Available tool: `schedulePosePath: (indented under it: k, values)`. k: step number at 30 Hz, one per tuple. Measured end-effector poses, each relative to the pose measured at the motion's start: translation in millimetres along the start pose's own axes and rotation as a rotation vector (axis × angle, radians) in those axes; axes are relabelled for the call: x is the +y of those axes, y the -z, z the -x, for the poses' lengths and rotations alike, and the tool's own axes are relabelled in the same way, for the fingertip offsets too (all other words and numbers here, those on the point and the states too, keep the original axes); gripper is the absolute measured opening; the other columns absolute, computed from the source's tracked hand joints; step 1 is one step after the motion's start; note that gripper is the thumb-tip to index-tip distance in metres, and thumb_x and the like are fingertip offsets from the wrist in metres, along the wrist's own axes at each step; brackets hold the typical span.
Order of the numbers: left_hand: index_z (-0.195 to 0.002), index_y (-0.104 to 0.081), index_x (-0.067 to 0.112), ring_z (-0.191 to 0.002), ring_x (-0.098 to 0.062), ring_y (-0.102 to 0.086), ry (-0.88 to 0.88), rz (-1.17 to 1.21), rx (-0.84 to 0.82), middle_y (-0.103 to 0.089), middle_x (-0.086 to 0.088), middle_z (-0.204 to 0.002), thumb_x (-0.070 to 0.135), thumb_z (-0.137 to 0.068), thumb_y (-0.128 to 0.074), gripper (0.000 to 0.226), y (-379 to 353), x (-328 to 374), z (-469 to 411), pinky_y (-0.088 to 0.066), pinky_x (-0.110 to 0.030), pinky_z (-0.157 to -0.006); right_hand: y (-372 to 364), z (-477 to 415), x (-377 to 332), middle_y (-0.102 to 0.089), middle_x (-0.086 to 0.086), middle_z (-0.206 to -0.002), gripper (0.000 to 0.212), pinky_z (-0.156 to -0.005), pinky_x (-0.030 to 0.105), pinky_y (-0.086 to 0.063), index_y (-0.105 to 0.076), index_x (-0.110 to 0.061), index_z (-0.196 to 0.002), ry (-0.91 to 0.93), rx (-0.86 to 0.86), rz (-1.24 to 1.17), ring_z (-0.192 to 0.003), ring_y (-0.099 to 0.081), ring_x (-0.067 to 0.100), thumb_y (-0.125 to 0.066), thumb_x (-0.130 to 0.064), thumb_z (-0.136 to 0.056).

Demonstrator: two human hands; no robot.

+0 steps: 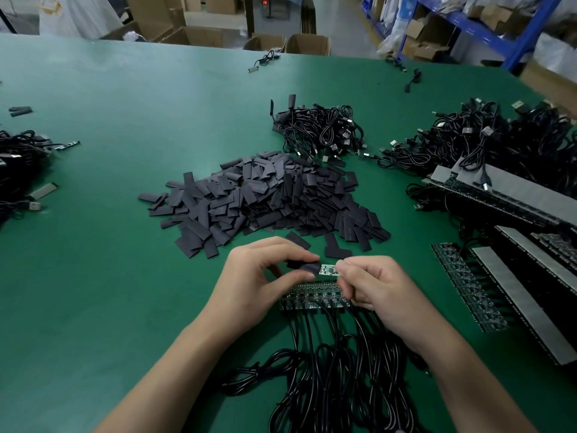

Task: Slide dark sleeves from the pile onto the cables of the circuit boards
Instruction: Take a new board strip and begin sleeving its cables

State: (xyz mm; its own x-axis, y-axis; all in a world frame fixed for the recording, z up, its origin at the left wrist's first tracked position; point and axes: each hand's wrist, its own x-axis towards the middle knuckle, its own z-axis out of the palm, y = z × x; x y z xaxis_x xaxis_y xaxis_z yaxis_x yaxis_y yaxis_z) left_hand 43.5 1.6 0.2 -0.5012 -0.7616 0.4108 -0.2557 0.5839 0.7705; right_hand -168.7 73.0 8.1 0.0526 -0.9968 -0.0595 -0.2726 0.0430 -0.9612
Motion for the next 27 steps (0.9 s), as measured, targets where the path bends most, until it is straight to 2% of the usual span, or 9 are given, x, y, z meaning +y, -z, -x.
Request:
schedulePosePath:
  k: [5,8,12,15,18,22,24,27]
  values:
    - [-0.103,-0.081,0.025,-0.098,-0.004,-0.071,-0.003,-0.030,-0.038,-0.074,0.018,-0.100,0.033,-0.084,-0.081,0.021,1,1,0,-0.054,-0.021,-0.084,0,0,0,-0.026,-0.002,-0.054,0.046,-0.050,0.022,-0.028,-0.060,-0.021,-0.062,-0.036,-0.045,-0.069,-0.050,-0.022,0.013,-0.053,-0.055,-0.092]
    - [-0.103,-0.081,0.023,-0.096,-0.004,-0.070,-0.002,-0.020,-0.064,-0.074,0.018,-0.099,0.032,-0.084,-0.081,0.021,-1,3,2,-0.054,-0.021,-0.085,-3,0,0,-0.030,-0.005,-0.053,0.049,-0.052,0.032,-0.024,-0.061,-0.019,-0.064,-0.025,-0.060,0.012,-0.050,-0.025,0.014,-0.051,-0.058,-0.093]
    - [-0.103,-0.081,0.022,-0.094,-0.006,-0.071,0.003,-0.013,-0.076,-0.075,0.016,-0.097,0.029,-0.085,-0.082,0.020,-3,4,2,-0.055,-0.025,-0.083,-5,3,-2,-0.034,-0.010,-0.052,0.049,-0.054,0.038,-0.025,-0.068,-0.025,-0.072,0.009,-0.039,0.139,-0.050,-0.030,0.011,-0.047,-0.063,-0.093]
    - [-0.103,-0.081,0.023,-0.094,-0.005,-0.070,0.001,-0.030,-0.037,-0.075,0.017,-0.097,0.033,-0.084,-0.081,0.021,-3,4,1,-0.055,-0.027,-0.082,-2,4,-7,-0.040,-0.005,-0.057,0.041,-0.055,0.047,-0.034,-0.073,-0.030,-0.084,0.031,-0.022,0.198,-0.055,-0.038,0.017,-0.048,-0.061,-0.094]
    - [-0.102,-0.081,0.024,-0.093,-0.006,-0.070,-0.002,-0.031,-0.010,-0.075,0.017,-0.097,0.033,-0.084,-0.080,0.020,-5,4,1,-0.055,-0.026,-0.080,1,5,-9,-0.051,-0.008,-0.059,0.031,-0.059,0.041,-0.040,-0.073,-0.031,-0.086,0.033,-0.011,0.202,-0.059,-0.047,0.011,-0.051,-0.051,-0.094]
    - [-0.102,-0.081,0.022,-0.093,-0.005,-0.070,-0.012,-0.035,0.006,-0.075,0.017,-0.097,0.029,-0.085,-0.082,0.019,-5,4,2,-0.053,-0.020,-0.081,2,4,-10,-0.055,-0.008,-0.060,0.025,-0.064,0.036,-0.044,-0.072,-0.030,-0.081,0.030,-0.006,0.211,-0.061,-0.052,0.008,-0.055,-0.044,-0.093]
    - [-0.103,-0.081,0.021,-0.094,-0.006,-0.070,-0.019,-0.028,0.008,-0.075,0.016,-0.098,0.028,-0.085,-0.082,0.020,-5,4,3,-0.052,-0.018,-0.082,3,4,-9,-0.055,-0.012,-0.059,0.024,-0.062,0.031,-0.042,-0.071,-0.030,-0.079,0.029,-0.003,0.211,-0.060,-0.051,0.005,-0.056,-0.042,-0.092]
    - [-0.104,-0.081,0.019,-0.095,-0.007,-0.071,-0.035,-0.020,0.002,-0.075,0.014,-0.099,0.026,-0.085,-0.082,0.020,-4,4,3,-0.055,-0.022,-0.083,3,4,-7,-0.053,-0.014,-0.060,0.023,-0.060,0.024,-0.037,-0.071,-0.030,-0.081,0.024,-0.009,0.220,-0.058,-0.046,0.003,-0.056,-0.043,-0.093]
